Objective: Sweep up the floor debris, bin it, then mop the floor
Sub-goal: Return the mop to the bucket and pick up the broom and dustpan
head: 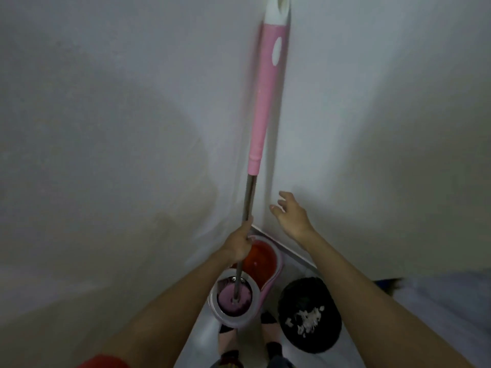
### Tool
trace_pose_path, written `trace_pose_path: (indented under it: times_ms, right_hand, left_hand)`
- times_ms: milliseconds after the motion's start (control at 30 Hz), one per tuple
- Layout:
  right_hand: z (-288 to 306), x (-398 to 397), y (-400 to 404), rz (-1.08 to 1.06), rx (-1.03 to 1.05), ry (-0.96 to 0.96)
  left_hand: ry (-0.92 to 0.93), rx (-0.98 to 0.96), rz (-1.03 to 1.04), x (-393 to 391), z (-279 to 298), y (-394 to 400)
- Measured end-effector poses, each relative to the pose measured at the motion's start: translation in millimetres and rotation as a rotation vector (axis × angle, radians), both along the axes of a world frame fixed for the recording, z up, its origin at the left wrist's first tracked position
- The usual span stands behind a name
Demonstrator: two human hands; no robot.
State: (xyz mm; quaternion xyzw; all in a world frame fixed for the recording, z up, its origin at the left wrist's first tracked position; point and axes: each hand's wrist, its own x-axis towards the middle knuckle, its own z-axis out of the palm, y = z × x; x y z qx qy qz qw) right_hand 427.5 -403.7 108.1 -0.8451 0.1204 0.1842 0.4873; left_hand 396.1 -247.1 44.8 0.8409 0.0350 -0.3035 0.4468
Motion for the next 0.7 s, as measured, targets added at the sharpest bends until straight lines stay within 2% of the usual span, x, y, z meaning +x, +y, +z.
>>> trace_pose_path:
  times_ms: [167,300,500,700]
  right_hand:
    - [-6.3,-76.4,-56.5,-0.201,-0.096,-0.038]
    - [-9.8,-150.5,-111.8,-0.327,-0.184,-0.039]
    - [-10.6,-271.9,-210.1,-0.569,-0.205,-0.025]
    - [-16.2,-395.6,-331.8,-0.765,-0.228,0.028]
  left_hand:
    - [-0.041,0.031,-0.078,-10.6,3.4,-28.3]
    - [-0.094,0.012,-0.180,-34.8,11.0,-83.5]
    - [-0.080,-0.047,-0.384,-104.4,8.2,-211.3]
    - [-0.050,-0.098,-0.563,-211.2,-3.7,-363.8]
